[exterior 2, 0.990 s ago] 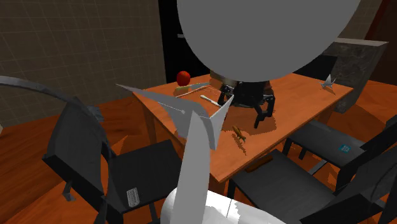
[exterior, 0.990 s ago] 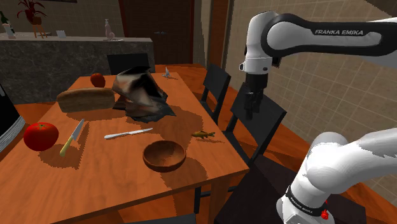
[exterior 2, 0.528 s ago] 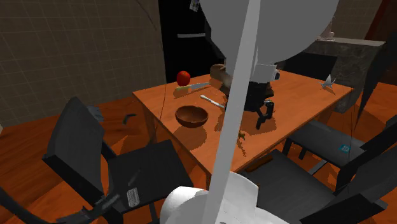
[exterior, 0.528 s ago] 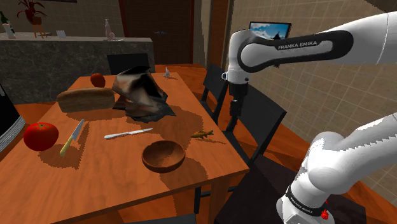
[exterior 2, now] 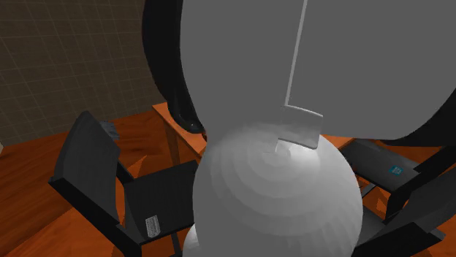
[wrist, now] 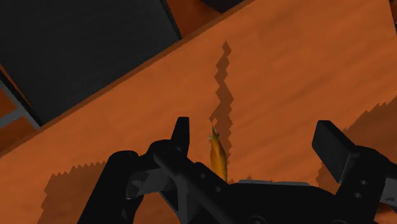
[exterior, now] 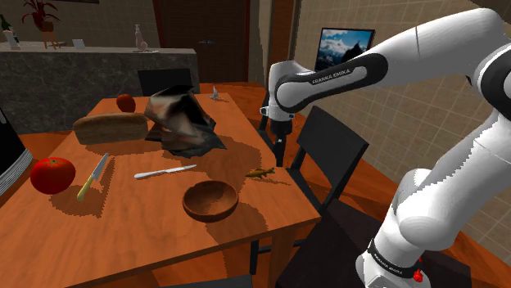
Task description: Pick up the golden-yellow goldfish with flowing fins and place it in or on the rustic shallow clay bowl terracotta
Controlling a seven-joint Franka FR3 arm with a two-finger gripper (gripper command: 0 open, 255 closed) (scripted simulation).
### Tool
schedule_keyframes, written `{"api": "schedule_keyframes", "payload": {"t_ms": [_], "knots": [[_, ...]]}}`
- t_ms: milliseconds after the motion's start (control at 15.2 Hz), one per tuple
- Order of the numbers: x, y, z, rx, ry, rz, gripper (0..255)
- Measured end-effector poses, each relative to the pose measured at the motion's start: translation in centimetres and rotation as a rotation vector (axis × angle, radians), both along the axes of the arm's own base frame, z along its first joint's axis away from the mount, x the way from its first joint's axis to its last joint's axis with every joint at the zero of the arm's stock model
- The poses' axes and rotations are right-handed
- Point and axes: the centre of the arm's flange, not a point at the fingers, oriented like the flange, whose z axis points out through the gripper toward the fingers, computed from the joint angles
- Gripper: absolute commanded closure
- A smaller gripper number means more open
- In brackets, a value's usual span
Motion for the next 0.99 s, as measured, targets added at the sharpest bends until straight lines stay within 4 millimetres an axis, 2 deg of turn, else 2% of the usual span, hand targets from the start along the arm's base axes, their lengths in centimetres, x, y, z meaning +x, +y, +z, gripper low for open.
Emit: {"api": "schedule_keyframes", "payload": {"t_ms": [396, 660, 858, 990], "knots": [[5.7, 2.0, -4.2, 0.004, -0.026, 0.163, 0], [6.3, 2.4, -6.3, 0.004, -0.029, 0.183, 0], [5.9, 2.4, -8.1, 0.004, -0.029, 0.184, 0], [5.9, 2.4, -8.6, 0.004, -0.029, 0.184, 0]]}}
